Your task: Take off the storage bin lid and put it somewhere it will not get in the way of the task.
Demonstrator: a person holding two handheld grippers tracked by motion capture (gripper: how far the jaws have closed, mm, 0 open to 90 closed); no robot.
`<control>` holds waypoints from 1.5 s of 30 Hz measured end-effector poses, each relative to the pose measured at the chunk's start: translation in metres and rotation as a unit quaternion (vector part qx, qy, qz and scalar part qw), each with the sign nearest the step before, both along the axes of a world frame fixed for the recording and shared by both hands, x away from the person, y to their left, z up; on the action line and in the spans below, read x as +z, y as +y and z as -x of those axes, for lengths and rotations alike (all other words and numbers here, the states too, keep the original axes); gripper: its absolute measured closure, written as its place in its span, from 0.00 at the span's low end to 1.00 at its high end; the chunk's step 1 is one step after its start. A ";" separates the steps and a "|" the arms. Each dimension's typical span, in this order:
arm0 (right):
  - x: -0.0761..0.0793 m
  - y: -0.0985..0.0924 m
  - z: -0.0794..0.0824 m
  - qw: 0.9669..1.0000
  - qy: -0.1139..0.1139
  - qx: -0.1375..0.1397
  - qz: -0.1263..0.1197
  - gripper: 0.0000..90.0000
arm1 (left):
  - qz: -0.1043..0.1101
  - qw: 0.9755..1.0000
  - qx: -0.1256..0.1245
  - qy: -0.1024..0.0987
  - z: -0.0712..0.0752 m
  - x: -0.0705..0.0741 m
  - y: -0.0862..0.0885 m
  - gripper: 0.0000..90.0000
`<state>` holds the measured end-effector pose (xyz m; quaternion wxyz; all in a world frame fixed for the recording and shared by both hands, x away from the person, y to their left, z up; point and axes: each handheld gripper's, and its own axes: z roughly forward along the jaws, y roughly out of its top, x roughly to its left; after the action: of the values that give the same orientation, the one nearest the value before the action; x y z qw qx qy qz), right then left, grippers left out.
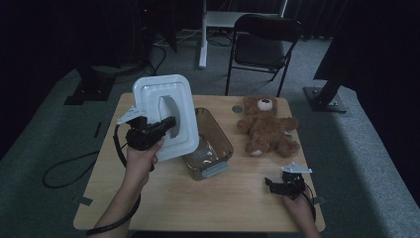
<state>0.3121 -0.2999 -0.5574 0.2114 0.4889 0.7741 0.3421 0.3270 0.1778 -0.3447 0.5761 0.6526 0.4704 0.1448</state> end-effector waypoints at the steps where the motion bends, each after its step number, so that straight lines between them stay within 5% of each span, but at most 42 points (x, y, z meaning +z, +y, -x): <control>1: 0.000 0.000 0.000 1.000 0.000 0.000 0.000 0.15 | 0.001 1.000 0.002 0.000 0.001 0.000 0.003 0.97; 13: 0.000 0.000 0.000 1.000 0.000 0.000 0.000 0.15 | 0.003 0.999 0.034 0.002 0.010 -0.006 0.032 0.97; 24: 0.000 0.000 0.000 1.000 0.000 -0.001 0.000 0.15 | 0.010 0.997 0.066 0.025 0.012 -0.028 0.059 0.97; 35: 0.000 0.000 0.000 1.000 0.000 -0.002 0.000 0.15 | 0.009 0.995 0.086 0.055 0.009 -0.059 0.070 0.97; 45: 0.000 0.000 0.000 1.000 0.000 -0.001 0.001 0.15 | 0.025 0.991 0.090 0.101 0.003 -0.097 0.076 0.97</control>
<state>0.3125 -0.3000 -0.5574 0.2121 0.4899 0.7737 0.3412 0.3235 0.2539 -0.4418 0.5260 0.6048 0.5863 0.1174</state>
